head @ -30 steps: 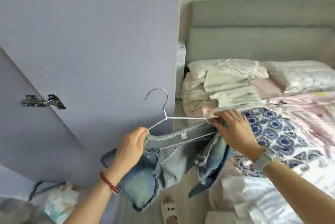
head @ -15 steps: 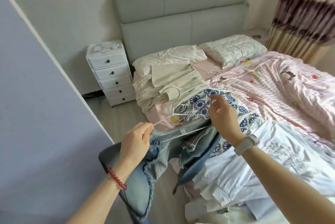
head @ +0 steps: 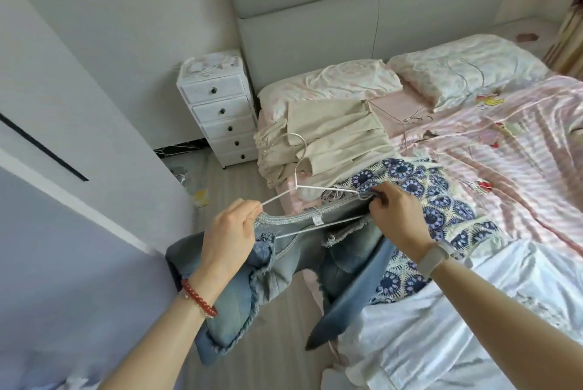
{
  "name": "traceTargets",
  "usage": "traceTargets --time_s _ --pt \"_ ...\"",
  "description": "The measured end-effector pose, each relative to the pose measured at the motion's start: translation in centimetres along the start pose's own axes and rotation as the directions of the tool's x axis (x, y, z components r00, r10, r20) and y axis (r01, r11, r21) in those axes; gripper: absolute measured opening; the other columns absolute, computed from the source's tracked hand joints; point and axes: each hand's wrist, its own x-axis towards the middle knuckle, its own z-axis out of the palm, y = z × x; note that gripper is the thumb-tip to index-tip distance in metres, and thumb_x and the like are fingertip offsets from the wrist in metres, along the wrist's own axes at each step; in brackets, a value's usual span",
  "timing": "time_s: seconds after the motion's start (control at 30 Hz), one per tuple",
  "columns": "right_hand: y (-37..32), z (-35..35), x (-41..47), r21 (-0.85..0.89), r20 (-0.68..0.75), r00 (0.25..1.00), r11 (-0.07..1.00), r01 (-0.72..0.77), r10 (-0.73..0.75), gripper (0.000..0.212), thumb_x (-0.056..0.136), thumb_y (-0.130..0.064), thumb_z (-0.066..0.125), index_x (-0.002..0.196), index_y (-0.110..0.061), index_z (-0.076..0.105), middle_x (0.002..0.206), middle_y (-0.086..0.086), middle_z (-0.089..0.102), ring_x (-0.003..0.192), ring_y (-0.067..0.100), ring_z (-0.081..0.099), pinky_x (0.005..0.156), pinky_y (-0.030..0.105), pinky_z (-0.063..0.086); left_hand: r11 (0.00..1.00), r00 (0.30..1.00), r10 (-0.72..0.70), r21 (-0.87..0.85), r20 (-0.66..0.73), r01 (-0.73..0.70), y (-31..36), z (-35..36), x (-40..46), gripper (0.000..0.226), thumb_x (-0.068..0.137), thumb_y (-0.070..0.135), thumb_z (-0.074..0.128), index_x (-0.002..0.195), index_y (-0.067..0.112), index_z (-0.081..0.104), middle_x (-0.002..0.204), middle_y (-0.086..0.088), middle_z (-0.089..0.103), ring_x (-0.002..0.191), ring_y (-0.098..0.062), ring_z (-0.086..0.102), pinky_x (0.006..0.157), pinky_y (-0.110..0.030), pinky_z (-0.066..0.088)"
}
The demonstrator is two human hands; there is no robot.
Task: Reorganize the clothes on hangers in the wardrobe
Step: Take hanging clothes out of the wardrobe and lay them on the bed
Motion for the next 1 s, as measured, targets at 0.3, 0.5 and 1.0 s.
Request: traceTargets --time_s 0.3,0.5,1.0 --pt "0.7 -0.3 1.1 0.143 0.091 0.996 0.989 -0.039 0.026 0.009 0.084 -0.011 0.054 0.086 -0.007 0.062 0.068 0.006 0.062 0.061 0.023 0.055 0.058 0.030 0.044 0.996 0.999 0.045 0.082 -0.001 -0.045 0.4 1.7 3.2 0.013 0.087 -0.002 0.055 0.089 0.002 0.067 0.078 -0.008 0.063 0.067 -0.026 0.059 0.060 -0.039 0.051" --pt "5.9 -1.5 1.2 0.122 0.202 0.967 0.984 0.133 -0.156 0.022 0.082 -0.021 0.067 0.096 -0.004 0.067 0.099 0.008 0.055 0.093 0.020 0.047 0.084 0.033 0.037 0.996 0.995 0.094 0.003 -0.023 -0.094 1.5 4.4 6.5 0.011 0.087 -0.001 0.057 0.087 0.002 0.067 0.077 -0.005 0.061 0.068 -0.023 0.057 0.062 -0.036 0.047" --pt "20.9 -4.9 0.7 0.162 -0.375 0.731 0.817 -0.554 0.570 0.024 0.080 -0.021 0.069 0.099 -0.008 0.063 0.076 0.010 0.068 0.071 0.033 0.063 0.063 0.035 0.045 0.911 0.899 0.397 -0.196 0.187 -0.362 16.8 28.5 21.5 0.018 0.088 0.022 0.059 0.101 0.014 0.068 0.105 -0.004 0.067 0.102 -0.027 0.056 0.102 -0.037 0.021"
